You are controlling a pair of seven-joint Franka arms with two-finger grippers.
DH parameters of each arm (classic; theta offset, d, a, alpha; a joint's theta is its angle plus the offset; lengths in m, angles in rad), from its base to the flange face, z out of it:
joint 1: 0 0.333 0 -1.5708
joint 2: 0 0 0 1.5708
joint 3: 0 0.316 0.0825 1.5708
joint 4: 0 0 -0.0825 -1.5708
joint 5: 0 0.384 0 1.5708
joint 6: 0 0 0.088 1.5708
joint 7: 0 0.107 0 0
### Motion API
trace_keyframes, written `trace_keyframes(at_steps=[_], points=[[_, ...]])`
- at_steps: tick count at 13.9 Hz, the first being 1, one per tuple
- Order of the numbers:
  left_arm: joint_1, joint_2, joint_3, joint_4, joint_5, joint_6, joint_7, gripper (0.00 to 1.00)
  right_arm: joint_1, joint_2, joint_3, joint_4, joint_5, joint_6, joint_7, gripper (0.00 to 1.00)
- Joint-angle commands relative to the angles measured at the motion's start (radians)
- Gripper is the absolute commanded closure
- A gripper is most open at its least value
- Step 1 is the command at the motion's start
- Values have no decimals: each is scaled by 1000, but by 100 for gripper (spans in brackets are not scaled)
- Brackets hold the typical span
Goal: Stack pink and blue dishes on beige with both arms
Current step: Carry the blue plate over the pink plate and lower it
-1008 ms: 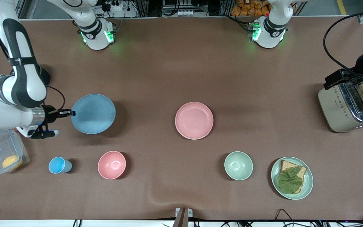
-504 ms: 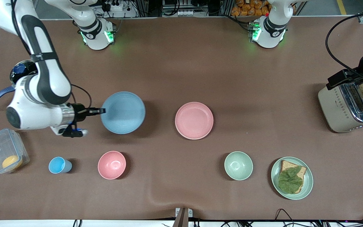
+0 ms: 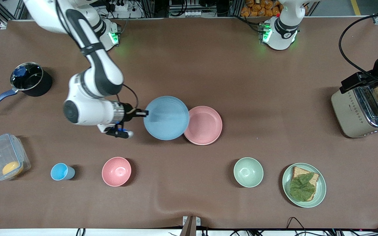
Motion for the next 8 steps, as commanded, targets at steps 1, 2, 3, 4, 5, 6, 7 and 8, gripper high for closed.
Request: trace_keyframes(at_steps=[1, 2, 3, 4, 5, 6, 7, 8], points=[[7, -4, -1, 2, -17, -13, 22, 0, 80, 70, -10, 37, 24, 74, 118, 100], [7, -6, -1, 2, -17, -13, 22, 0, 98, 93, -10, 62, 24, 77, 134, 100], [7, -6, -1, 2, -15, -13, 22, 0, 109, 111, -10, 85, 30, 77, 146, 100], [7, -6, -1, 2, -15, -13, 22, 0, 132, 120, -10, 97, 41, 77, 175, 100], [7, -4, -1, 2, -17, -15, 22, 0, 146, 130, -10, 111, 47, 77, 195, 100], [7, -4, -1, 2, -15, -13, 22, 0, 158, 134, -10, 117, 53, 77, 209, 100], [7, -4, -1, 2, -17, -13, 22, 0, 160, 136, -10, 119, 55, 82, 215, 100], [7, -6, -1, 2, -17, -13, 22, 0, 160, 137, -10, 120, 55, 91, 216, 100]])
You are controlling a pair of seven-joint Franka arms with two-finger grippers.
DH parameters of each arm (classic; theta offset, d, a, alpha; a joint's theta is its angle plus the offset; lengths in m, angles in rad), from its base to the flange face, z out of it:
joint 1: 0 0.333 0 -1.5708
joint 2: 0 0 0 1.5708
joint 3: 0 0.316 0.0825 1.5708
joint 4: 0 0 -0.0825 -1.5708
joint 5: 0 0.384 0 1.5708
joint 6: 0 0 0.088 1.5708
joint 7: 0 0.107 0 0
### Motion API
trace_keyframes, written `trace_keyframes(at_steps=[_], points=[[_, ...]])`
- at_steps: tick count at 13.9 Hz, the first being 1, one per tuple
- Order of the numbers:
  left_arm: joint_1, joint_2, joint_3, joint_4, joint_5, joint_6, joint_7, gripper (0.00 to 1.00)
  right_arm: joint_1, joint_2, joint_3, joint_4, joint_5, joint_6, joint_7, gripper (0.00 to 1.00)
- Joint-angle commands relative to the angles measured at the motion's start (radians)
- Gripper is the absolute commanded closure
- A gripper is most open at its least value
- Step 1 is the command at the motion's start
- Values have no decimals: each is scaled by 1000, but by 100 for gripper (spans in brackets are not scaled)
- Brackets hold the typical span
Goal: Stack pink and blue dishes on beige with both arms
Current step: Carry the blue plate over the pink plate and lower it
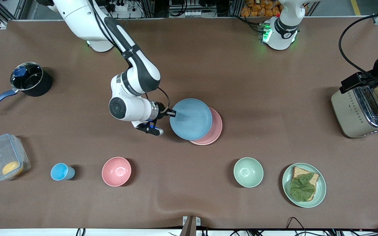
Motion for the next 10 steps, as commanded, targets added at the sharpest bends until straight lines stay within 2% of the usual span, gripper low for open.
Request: trace_keyframes(at_steps=[1, 10], points=[[7, -6, -1, 3, -17, -13, 22, 0, 13, 26, -10, 41, 24, 8, 20, 100], [7, -6, -1, 3, -17, -13, 22, 0, 59, 100, -11, 83, 19, 80, 26, 100]])
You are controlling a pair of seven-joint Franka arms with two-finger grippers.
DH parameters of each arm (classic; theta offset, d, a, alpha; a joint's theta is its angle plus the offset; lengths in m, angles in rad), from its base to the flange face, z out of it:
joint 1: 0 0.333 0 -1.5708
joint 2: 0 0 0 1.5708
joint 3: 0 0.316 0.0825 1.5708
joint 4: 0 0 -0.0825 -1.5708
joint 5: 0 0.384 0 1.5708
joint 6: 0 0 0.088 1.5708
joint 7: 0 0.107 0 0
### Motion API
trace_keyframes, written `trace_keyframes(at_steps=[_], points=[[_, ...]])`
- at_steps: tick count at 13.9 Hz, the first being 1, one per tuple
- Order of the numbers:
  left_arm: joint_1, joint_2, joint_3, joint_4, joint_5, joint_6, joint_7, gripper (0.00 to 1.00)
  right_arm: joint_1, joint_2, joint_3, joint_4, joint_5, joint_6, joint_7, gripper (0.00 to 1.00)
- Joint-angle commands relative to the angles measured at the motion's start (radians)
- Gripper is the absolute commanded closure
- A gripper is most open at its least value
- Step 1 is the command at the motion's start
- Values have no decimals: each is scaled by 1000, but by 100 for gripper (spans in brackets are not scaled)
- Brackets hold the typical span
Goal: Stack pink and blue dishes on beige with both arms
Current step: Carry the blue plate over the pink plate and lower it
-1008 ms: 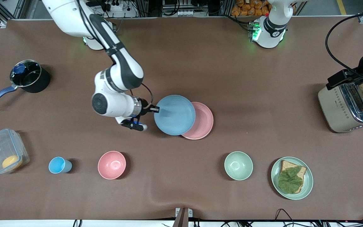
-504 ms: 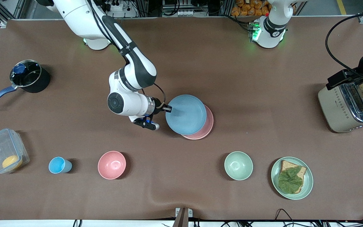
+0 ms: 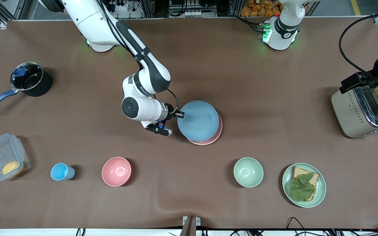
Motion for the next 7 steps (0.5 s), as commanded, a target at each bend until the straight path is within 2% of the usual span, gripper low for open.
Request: trace_keyframes(at_steps=[1, 4, 5, 6, 7], points=[[7, -5, -1, 3, -17, -13, 22, 0, 16, 38, -10, 52, 17, 18, 20, 100], [7, -5, -1, 3, -17, -13, 22, 0, 35, 61, -10, 80, 6, 38, 49, 100], [7, -6, -1, 3, -17, -15, 22, 0, 35, 61, -10, 80, -4, 38, 39, 70], [7, -5, -1, 3, -17, -13, 22, 0, 33, 58, -12, 78, -15, 37, 40, 10], [7, -5, 1, 3, -17, -13, 22, 0, 30, 49, -15, 77, -17, 26, 40, 0]])
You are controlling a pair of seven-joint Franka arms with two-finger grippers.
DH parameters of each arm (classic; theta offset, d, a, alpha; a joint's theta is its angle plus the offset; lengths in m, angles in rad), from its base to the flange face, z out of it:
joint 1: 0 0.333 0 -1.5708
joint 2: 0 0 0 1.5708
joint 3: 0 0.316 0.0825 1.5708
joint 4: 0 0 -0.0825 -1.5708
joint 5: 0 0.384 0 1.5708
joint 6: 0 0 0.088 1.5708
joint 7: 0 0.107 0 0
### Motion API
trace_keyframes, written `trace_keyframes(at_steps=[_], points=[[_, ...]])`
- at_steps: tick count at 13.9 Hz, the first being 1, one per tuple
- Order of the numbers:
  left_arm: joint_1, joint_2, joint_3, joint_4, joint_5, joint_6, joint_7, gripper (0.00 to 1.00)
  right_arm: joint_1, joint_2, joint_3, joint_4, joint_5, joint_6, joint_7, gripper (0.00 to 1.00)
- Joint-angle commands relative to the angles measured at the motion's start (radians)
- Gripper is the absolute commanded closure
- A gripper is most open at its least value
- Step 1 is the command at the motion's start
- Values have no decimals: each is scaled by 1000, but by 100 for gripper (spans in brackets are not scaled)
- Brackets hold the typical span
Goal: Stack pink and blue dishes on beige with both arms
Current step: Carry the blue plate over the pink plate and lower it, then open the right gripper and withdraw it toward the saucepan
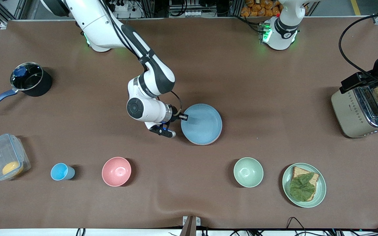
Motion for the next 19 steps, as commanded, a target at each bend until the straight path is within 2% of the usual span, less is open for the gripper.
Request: trace_keyframes(at_steps=[1, 4, 6, 7, 10, 12, 15, 17, 19], points=[[7, -5, -1, 3, -17, -13, 22, 0, -2, 1, -14, 32, -14, -26, 20, 0], [9, -5, -1, 3, -17, -13, 22, 0, -44, -55, -19, 33, -39, -112, 15, 0], [9, -5, 1, 3, -17, -13, 22, 0, -84, -95, -19, 33, -127, -171, -20, 0], [9, -5, -1, 3, -17, -13, 22, 0, -116, -115, -19, 32, -157, -213, -58, 0], [9, -5, -1, 3, -17, -13, 22, 0, -221, -183, -20, 29, -172, -354, -230, 0], [9, -5, -1, 3, -20, -13, 22, 0, -314, -242, -19, 27, -258, -467, -336, 0], [21, -6, -1, 3, -29, -13, 22, 0, -391, -354, -19, 18, -433, -594, -371, 0], [15, -6, -10, 3, -29, -13, 19, 0, -452, -416, -19, 10, -479, -659, -404, 0], [13, -5, -13, 4, -29, -13, 14, 0, -517, -482, -19, -14, -504, -664, -491, 0]])
